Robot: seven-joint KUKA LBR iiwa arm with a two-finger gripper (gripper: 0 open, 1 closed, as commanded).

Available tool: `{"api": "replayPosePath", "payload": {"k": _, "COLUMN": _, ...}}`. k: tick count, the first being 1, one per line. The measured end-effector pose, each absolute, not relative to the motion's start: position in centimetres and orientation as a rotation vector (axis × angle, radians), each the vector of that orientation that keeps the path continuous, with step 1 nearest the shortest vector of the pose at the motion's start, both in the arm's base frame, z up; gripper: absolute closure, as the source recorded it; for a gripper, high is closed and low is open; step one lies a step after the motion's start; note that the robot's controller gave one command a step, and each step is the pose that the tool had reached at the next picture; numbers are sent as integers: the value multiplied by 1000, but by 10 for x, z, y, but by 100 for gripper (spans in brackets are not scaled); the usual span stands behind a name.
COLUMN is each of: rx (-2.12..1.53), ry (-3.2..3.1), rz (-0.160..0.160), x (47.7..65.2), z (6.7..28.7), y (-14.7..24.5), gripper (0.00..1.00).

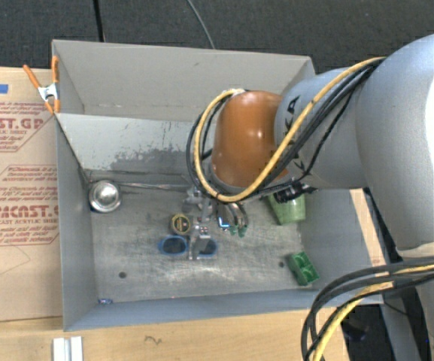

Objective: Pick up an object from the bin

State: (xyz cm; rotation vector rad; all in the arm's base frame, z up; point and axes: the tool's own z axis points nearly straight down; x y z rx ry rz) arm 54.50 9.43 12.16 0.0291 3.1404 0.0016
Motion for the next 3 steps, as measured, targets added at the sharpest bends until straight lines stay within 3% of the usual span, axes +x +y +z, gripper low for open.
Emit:
{"api": "replayPosePath", "payload": {"k": 1, "rx": -105, "ry": 3102, "rz": 6, "x": 544, "z": 79, "y": 95, "gripper": 0}}
{"api": "replayPosePath", "payload": {"k": 2, "rx": -50, "ry": 3116, "rz": 8, "x": 548, "z": 78, "y": 96, "gripper": 0}}
{"api": "replayPosePath", "payload": {"k": 3, "rx": -48, "ry": 3100, "rz": 11, "x": 552, "z": 82, "y": 96, "gripper": 100}}
